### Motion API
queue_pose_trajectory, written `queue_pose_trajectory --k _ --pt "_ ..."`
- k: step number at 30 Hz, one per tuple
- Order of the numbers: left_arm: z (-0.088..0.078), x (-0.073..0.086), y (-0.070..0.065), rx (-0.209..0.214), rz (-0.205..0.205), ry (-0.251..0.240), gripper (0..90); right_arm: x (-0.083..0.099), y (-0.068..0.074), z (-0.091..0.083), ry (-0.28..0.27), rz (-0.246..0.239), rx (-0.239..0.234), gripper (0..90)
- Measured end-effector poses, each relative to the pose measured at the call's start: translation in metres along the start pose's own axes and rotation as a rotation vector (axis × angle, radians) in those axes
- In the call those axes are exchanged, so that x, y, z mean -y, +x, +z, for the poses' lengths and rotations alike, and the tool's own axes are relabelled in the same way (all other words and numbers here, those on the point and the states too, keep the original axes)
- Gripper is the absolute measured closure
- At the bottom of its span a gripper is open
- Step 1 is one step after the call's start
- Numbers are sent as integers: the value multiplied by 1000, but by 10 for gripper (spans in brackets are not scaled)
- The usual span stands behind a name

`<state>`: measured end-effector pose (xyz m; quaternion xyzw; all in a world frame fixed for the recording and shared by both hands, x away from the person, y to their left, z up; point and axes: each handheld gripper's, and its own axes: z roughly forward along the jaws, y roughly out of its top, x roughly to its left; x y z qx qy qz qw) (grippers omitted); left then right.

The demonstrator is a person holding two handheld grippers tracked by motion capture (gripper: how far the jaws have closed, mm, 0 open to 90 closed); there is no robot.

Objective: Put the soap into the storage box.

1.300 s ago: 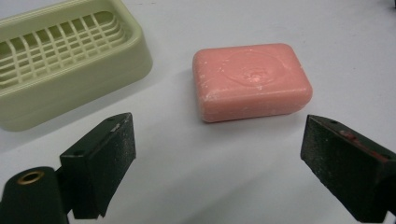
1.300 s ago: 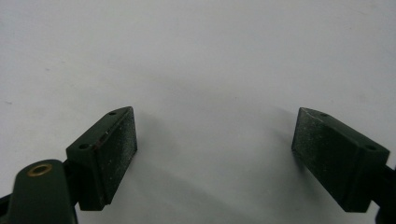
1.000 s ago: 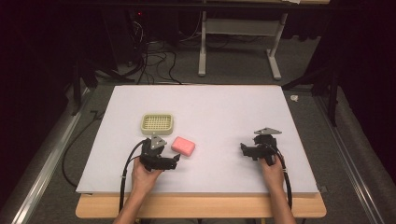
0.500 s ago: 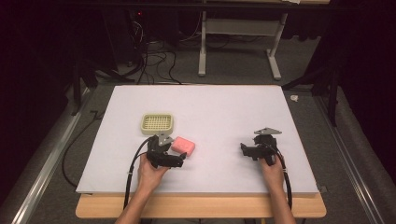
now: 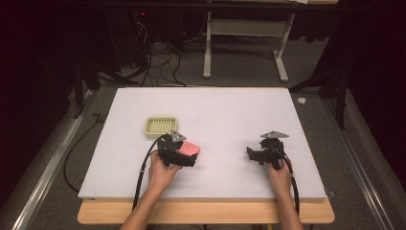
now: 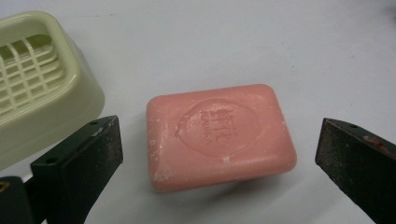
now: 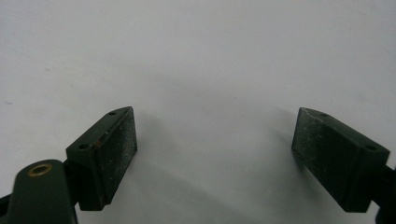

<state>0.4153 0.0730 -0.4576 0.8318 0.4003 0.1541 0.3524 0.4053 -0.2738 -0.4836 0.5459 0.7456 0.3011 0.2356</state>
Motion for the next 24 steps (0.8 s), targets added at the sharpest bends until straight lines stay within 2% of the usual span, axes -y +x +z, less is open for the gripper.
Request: queue_pose_trajectory --k 8,17,24 --pt "16 -4 -5 -20 13 34 14 0 0 0 0 0 1 146" --pt "28 -3 -4 -25 -2 63 31 0 0 0 0 1 0 146" --pt "33 0 -3 -41 -14 67 71 0 0 0 0 1 1 146"
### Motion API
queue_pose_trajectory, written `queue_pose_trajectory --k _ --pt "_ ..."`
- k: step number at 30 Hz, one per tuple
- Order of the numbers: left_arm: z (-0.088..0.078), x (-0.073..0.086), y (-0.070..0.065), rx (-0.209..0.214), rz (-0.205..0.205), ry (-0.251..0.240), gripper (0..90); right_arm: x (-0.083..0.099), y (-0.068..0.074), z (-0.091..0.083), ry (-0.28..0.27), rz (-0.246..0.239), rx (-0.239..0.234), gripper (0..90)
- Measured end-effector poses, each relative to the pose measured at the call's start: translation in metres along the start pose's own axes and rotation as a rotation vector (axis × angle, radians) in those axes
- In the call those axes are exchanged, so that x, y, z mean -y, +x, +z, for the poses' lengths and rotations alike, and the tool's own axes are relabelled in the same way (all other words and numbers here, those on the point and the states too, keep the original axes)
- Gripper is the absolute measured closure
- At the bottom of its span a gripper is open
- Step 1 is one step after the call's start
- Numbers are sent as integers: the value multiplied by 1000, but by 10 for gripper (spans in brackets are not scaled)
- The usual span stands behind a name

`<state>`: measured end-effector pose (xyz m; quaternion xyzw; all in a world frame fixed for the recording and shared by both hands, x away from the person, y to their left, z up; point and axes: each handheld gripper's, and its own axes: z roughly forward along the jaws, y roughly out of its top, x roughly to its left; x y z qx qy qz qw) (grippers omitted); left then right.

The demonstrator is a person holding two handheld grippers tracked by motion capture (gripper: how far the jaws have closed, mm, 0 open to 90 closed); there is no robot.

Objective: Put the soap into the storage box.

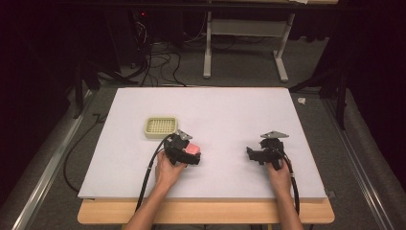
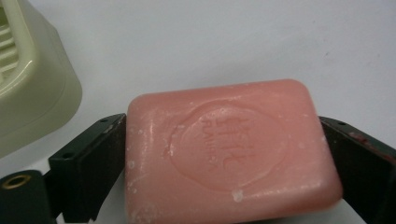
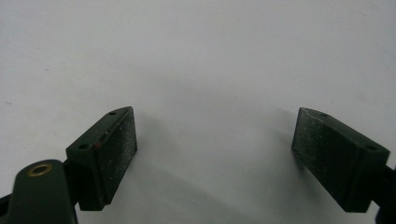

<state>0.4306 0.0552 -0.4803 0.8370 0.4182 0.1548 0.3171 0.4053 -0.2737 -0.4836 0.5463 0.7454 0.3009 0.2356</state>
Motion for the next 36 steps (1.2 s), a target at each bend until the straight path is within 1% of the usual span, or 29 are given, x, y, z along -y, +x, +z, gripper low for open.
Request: queue_pose_trajectory --k 1,5,6,9,11,15,28,30,36 --pt "0 0 1 3 -6 -1 75 0 0 0 0 0 0 146" --pt "0 1 0 4 -5 -7 87 0 0 0 0 0 0 146" --pt "-1 1 0 3 1 -9 95 0 0 0 0 -1 0 146" --pt "-1 1 0 8 2 -11 99 0 0 0 0 0 0 146" --pt "-2 3 1 15 6 -21 113 0 0 0 0 0 0 146" --pt "-3 4 1 14 7 -26 134 0 0 0 0 -1 0 146" --pt "-4 4 -1 25 21 -23 137 0 0 0 0 -1 -1 146" --pt "-4 4 -2 28 28 -25 137 0 0 0 0 0 0 146" --pt "-9 3 -2 36 29 -42 137 0 0 0 0 -1 -1 146"
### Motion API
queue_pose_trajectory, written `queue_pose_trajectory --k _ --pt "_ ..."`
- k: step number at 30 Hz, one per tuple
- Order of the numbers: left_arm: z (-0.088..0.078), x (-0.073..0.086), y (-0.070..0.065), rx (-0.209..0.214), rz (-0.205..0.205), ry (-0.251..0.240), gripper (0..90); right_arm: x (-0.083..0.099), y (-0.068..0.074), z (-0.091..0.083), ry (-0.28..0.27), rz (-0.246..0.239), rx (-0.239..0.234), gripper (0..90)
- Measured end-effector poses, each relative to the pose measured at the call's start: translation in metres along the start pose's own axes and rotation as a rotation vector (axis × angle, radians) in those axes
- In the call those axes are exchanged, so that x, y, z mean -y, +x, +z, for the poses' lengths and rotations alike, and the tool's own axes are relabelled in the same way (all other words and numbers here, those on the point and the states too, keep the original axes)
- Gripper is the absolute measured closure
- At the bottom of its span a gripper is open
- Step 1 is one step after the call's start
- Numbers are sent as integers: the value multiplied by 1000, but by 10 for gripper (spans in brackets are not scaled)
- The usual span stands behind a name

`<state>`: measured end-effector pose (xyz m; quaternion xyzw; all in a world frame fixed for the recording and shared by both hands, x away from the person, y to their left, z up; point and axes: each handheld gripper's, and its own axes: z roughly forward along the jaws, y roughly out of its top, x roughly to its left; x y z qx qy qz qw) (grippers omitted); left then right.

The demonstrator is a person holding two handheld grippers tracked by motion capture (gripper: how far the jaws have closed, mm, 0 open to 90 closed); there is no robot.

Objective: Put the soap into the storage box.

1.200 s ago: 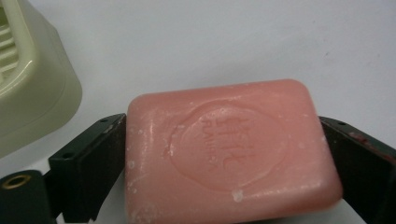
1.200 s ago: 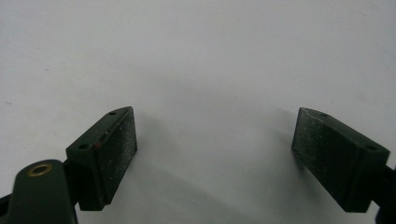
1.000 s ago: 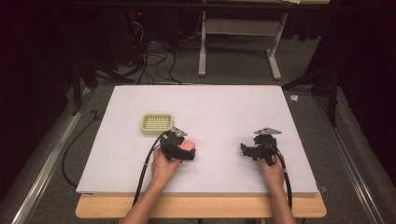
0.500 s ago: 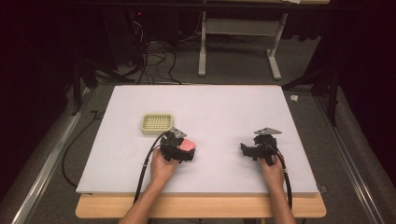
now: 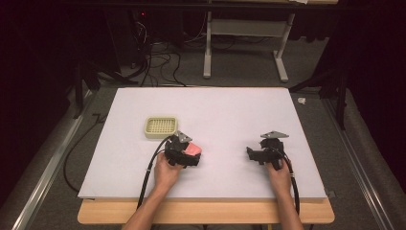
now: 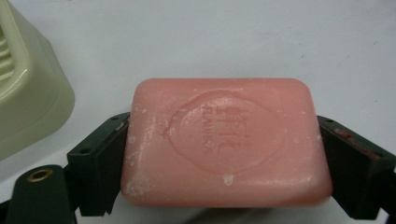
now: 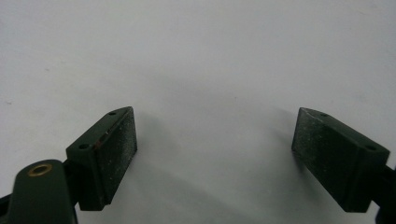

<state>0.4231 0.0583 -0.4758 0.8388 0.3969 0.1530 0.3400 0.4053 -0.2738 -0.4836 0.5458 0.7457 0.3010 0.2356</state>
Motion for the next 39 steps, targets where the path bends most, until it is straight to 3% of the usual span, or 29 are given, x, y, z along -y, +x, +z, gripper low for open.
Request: queue_pose_trajectory --k 22,39 --pt "-31 -1 1 24 15 -64 137 0 0 0 0 1 0 146" --pt "-58 3 11 8 16 -96 137 0 0 0 0 0 1 146"
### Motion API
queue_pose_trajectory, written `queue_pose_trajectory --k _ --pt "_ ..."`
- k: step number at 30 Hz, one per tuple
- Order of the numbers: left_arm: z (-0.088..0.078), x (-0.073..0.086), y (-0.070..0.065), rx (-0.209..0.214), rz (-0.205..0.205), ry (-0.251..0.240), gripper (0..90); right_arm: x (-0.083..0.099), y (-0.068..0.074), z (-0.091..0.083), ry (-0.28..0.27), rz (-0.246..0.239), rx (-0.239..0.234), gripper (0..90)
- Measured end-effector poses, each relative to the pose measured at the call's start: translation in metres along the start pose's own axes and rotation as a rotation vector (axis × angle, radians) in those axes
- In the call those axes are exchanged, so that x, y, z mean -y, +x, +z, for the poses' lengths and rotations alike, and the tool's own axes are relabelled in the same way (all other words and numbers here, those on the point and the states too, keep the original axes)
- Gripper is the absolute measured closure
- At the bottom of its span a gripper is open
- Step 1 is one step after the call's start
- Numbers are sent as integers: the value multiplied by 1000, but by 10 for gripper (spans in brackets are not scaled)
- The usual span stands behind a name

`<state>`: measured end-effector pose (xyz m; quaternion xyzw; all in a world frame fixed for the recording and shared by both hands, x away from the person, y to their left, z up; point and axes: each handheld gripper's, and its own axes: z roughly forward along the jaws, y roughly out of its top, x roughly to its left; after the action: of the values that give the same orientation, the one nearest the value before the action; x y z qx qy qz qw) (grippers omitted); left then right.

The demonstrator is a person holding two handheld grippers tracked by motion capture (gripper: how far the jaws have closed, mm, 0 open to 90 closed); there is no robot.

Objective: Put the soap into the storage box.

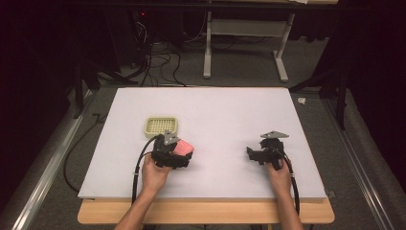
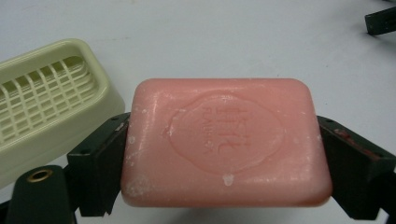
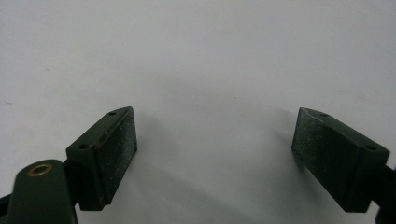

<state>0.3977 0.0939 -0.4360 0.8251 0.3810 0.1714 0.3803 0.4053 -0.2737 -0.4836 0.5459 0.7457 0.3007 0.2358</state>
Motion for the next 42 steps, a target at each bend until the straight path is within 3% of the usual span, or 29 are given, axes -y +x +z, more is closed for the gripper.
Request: queue_pose_trajectory --k 20,24,42 --pt "-18 6 20 -22 -48 -17 137 0 0 0 0 1 0 146" --pt "-21 9 27 -24 -72 -10 137 0 0 0 0 1 0 146" --pt "-31 12 43 -58 -91 -4 137 0 0 0 0 1 0 146"
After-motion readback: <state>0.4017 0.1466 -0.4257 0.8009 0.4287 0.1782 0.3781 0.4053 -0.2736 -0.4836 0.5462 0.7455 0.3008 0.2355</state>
